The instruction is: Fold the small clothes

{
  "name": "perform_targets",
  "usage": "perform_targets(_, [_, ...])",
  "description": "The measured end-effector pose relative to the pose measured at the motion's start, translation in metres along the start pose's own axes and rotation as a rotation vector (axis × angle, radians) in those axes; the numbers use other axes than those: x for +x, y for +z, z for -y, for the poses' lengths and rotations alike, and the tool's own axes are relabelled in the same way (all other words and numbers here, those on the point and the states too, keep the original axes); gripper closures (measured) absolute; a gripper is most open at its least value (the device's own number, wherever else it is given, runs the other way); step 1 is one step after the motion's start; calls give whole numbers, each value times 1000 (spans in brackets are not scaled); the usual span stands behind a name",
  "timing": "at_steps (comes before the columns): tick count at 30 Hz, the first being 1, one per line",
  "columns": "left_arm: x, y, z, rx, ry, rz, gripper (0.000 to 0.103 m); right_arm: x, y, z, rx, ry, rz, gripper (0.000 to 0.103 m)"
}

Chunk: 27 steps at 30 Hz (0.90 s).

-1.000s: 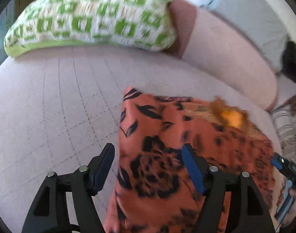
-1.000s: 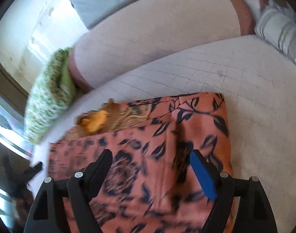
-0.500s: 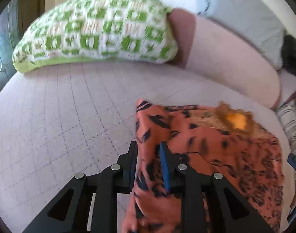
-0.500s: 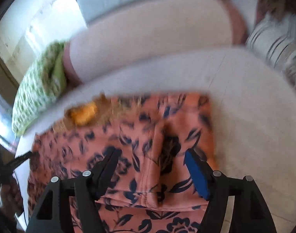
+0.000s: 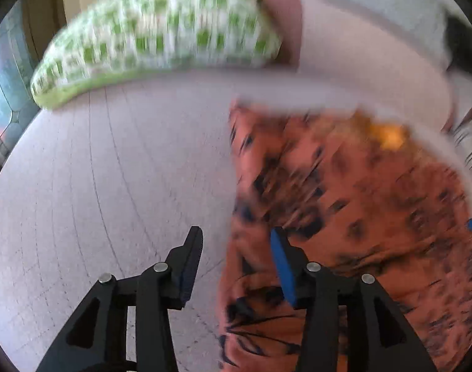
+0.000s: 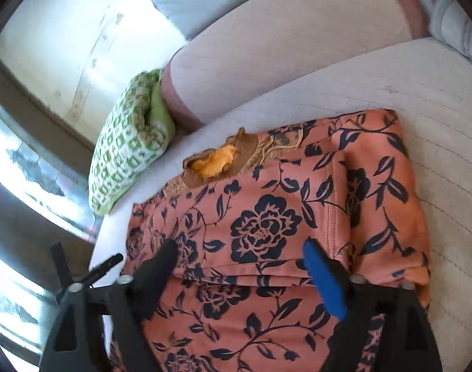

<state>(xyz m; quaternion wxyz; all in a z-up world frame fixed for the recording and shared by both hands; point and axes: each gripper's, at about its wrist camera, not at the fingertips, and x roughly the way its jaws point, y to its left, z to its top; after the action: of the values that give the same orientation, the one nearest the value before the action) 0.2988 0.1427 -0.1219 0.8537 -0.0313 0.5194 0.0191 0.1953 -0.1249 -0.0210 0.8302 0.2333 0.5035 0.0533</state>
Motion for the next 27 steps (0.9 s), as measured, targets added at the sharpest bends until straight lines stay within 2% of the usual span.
perform_targets(1, [1, 1, -6, -34, -27, 18, 53, 16, -2, 19, 67, -16, -52, 17])
perform_targets(3, [-13, 5, -13, -73, -23, 14, 53, -2, 4, 14, 97, 19, 13, 17])
perform_targets(5, [-38, 4, -23, -100, -61, 85, 53, -28, -2, 5, 59, 39, 64, 17])
perform_targets(6, [-48, 2, -27, -105, -69, 91, 53, -40, -6, 0, 33, 24, 88, 17])
perform_targets(8, [-71, -13, -39, -130, -137, 99, 52, -64, -15, -4, 0, -11, 102, 17])
perform_targets(10, [-93, -39, -49, -166, -203, 89, 42, -91, -33, 0, -8, -26, 94, 17])
perform_targets(13, [-121, -89, -49, -166, -265, 53, 42, -131, -74, 17, 4, -49, 7, 17])
perform_targets(16, [-142, -144, -47, -123, -264, -12, 41, -164, -123, 39, -4, -99, -102, 17])
perform_targets(19, [-148, -191, -39, -85, -261, -67, 41, -190, -164, 61, 60, -82, -171, 17])
perform_targets(22, [-145, -213, -33, -73, -262, -111, 41, -194, -202, 80, 87, -98, -220, 17])
perform_targets(24, [-147, -224, -26, -46, -216, -91, 40, -190, -216, 86, 108, -106, -217, 17])
perform_targets(27, [-150, -228, -19, -38, -180, -104, 41, -188, -220, 84, 94, -128, -228, 16])
